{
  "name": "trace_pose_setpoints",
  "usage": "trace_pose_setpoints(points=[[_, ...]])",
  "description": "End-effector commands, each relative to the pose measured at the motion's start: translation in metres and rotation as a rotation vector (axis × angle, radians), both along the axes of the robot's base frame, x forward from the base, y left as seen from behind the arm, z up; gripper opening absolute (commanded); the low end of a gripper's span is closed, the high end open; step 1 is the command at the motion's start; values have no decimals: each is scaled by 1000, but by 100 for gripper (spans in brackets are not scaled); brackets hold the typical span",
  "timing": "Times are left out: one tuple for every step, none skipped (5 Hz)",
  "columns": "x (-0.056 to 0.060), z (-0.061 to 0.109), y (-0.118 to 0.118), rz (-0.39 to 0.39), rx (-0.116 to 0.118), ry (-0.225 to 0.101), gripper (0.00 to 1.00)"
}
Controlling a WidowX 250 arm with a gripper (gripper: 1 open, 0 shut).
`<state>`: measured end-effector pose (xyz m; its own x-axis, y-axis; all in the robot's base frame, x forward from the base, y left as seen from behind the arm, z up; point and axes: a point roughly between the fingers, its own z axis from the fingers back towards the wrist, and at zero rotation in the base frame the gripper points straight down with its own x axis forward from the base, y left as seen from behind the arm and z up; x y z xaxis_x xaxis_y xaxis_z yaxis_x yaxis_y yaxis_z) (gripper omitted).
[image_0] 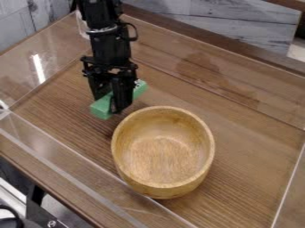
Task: Remove the green block from inside the brown bowl and put it on the table
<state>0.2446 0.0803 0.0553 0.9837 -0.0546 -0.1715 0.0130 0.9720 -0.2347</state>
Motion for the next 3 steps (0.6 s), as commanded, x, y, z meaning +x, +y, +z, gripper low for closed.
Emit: trace_pose_setpoints(points=[[8,11,9,7,18,-39,0],[6,11,11,8,15,-34,0],[5,11,14,11,12,-26,0]])
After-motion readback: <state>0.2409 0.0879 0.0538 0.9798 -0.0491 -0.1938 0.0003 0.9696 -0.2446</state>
